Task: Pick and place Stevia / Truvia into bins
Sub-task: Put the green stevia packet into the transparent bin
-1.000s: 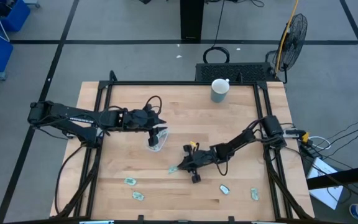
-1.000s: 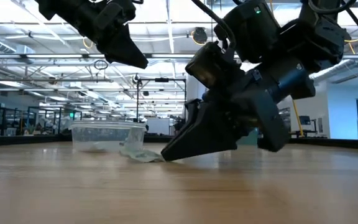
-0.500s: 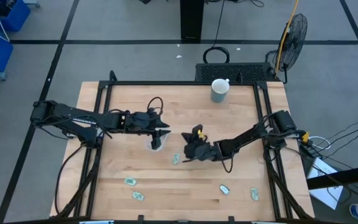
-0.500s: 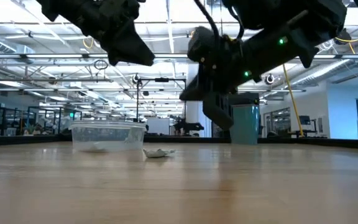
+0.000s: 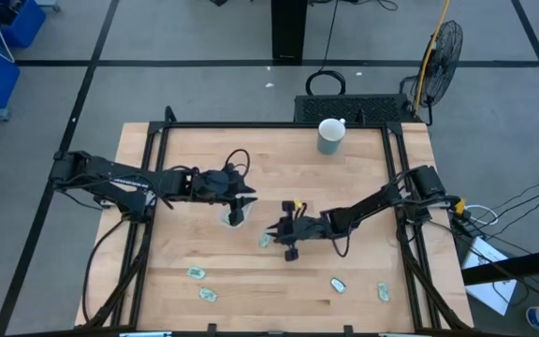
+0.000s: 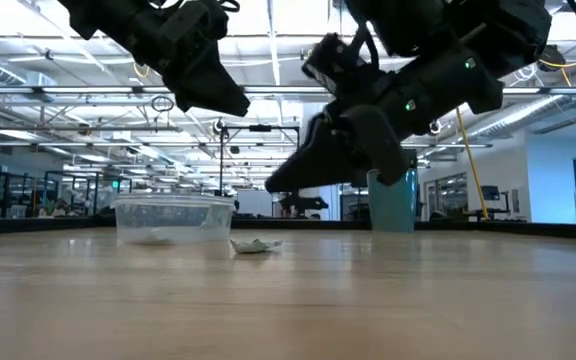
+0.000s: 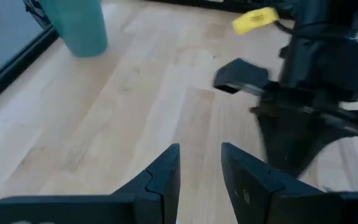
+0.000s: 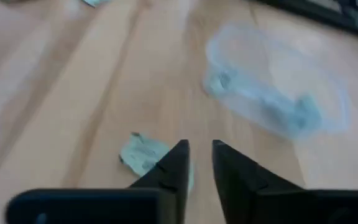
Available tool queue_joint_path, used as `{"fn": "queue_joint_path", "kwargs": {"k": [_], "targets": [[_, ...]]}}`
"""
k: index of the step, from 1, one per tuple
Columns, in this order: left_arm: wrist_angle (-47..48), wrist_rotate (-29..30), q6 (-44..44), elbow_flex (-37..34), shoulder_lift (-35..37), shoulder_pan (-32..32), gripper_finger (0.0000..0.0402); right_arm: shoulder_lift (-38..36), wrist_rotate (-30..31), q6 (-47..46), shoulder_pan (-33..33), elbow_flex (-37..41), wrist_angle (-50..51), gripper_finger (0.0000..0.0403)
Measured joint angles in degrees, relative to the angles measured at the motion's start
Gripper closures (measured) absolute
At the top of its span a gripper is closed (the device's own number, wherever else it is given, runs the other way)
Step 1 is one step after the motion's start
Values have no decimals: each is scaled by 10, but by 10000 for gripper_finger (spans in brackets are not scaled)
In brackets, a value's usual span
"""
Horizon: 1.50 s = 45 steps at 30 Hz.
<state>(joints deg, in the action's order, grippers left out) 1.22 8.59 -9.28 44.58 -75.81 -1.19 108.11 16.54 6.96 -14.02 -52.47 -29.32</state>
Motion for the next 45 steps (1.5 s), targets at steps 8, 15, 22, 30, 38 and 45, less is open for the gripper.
{"fn": "queue_joint_path", "kwargs": {"k": [8, 15, 22, 30, 38, 45], "targets": [[-2, 0, 1, 0, 0, 0, 282, 44, -4, -97, 23, -1, -12, 246], [2, 1, 2, 0, 0, 0, 282, 88, -7, -136, 38, -2, -35, 238], [5, 1, 9, 0, 0, 0, 282, 88, -47, -137, 31, -2, -34, 279], [6, 3, 17, 0, 0, 0, 282, 88, -47, -89, 27, -1, -24, 347], [5, 3, 0, 0, 0, 0, 282, 87, 22, -1, 24, 0, -46, 396], [-11, -11, -105, 0, 0, 0, 282, 52, 257, 151, 7, 1, -74, 402]]}}
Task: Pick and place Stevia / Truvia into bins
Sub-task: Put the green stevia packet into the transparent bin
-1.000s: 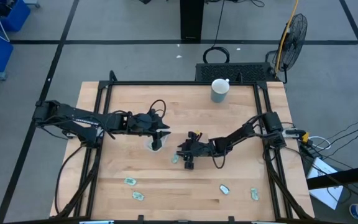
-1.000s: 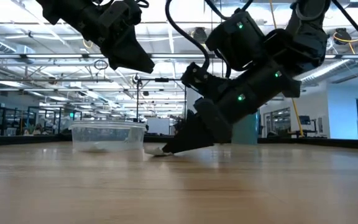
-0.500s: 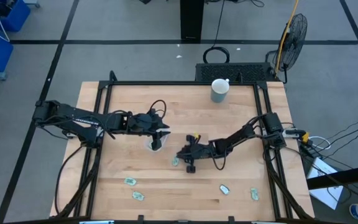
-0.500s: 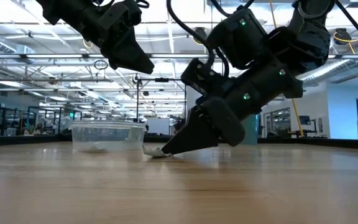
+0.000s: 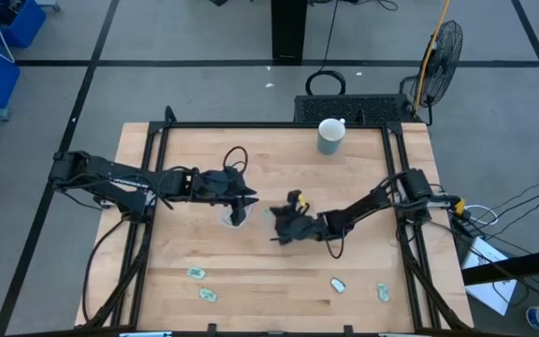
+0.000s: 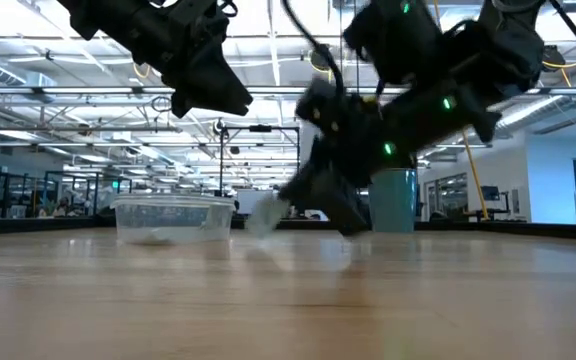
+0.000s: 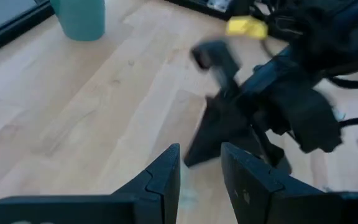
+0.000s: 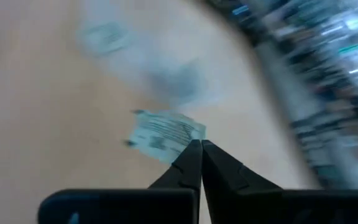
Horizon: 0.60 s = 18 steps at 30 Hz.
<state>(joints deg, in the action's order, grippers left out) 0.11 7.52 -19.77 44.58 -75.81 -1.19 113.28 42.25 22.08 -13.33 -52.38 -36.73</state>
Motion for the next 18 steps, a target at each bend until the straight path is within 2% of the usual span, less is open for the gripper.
{"fn": "queue_joint_path", "kwargs": {"k": [3, 8, 12, 18], "targets": [[-14, 1, -19, 0, 0, 0, 282, -18, 62, 94, -7, 0, -42, 402], [-21, 4, 10, 0, 0, 0, 282, -24, 74, 198, -7, 0, -119, 402], [-7, 16, 49, 0, 0, -3, 282, -24, 75, 225, -5, -1, -179, 402], [-4, 16, 58, 0, -10, -8, 282, -25, 70, 231, 4, -1, -269, 403]]}}
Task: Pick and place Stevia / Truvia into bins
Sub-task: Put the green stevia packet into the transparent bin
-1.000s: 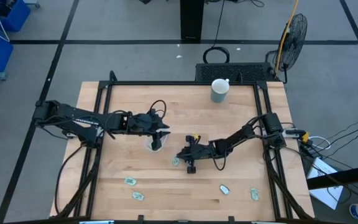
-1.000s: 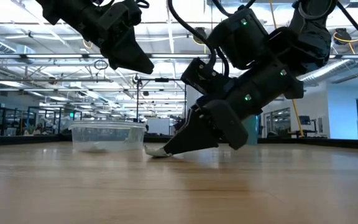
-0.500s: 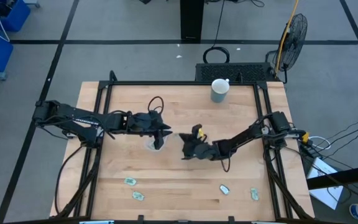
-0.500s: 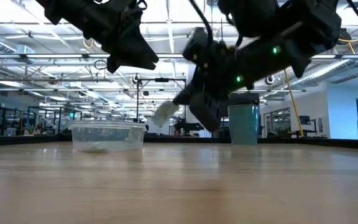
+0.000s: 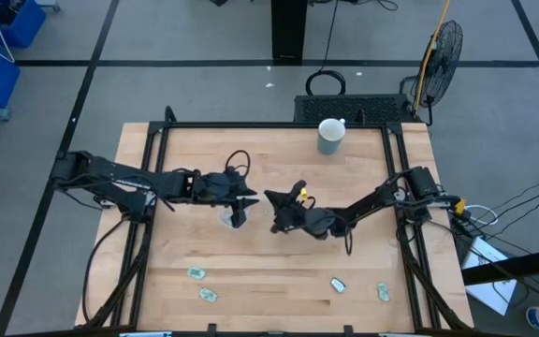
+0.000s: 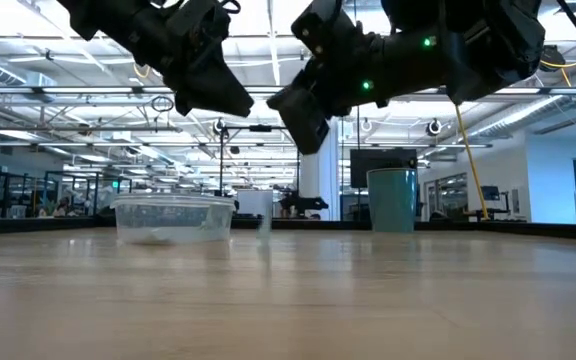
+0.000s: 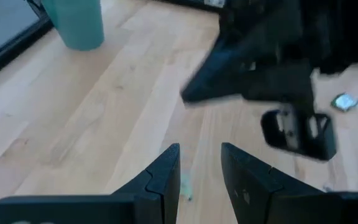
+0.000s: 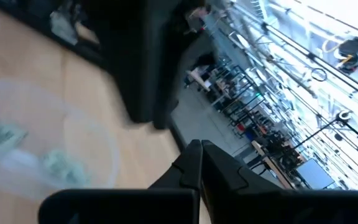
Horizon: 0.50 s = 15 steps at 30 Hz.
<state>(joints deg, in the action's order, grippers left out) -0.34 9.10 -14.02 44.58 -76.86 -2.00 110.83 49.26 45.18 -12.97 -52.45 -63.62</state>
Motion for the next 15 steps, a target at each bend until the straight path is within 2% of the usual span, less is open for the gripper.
{"fn": "queue_joint_path", "kwargs": {"k": [5, 8, 10, 12, 15], "targets": [[-1, 0, 4, 1, -24, 0, 282, 0, -11, -8, 2, 0, -1, 403], [0, 0, 16, 0, -37, 0, 282, 0, 30, -40, -2, -1, 65, 401], [2, 1, 25, 0, -39, 1, 282, 0, 30, -93, -2, 0, 118, 394], [1, 1, 30, 0, -39, 1, 282, 0, -2, -169, 1, 0, 183, 380], [-1, 3, 30, 0, -39, 1, 282, 0, -104, -276, 9, 0, 278, 349]]}}
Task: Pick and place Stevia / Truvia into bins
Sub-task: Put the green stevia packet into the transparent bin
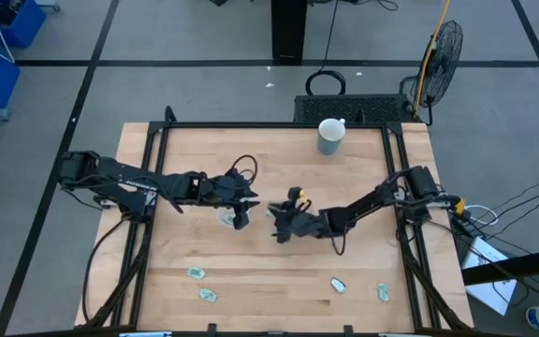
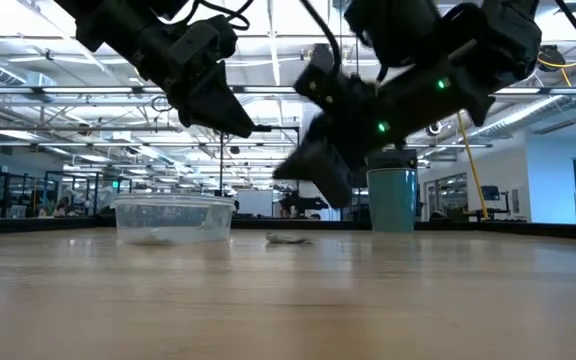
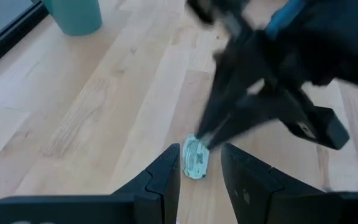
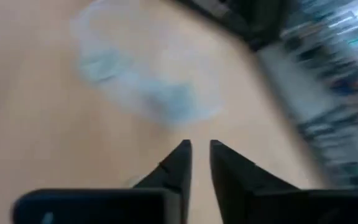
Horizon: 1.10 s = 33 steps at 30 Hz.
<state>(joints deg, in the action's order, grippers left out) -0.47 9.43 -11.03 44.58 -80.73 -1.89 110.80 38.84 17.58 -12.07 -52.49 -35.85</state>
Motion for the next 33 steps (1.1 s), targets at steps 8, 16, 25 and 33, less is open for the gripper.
{"fn": "queue_joint_path", "kwargs": {"k": [8, 16, 25, 33], "targets": [[3, 0, -2, 0, 0, 0, 282, 0, -104, -175, 20, 0, 148, 270], [3, 0, -2, 0, 0, 0, 282, 0, -105, -195, 27, 3, 160, 270], [3, 0, 0, 0, 0, 0, 282, -2, -123, -216, 31, 31, 153, 313], [2, 0, -7, 0, 0, 0, 282, -1, -110, -179, 38, 32, 139, 393]]}}
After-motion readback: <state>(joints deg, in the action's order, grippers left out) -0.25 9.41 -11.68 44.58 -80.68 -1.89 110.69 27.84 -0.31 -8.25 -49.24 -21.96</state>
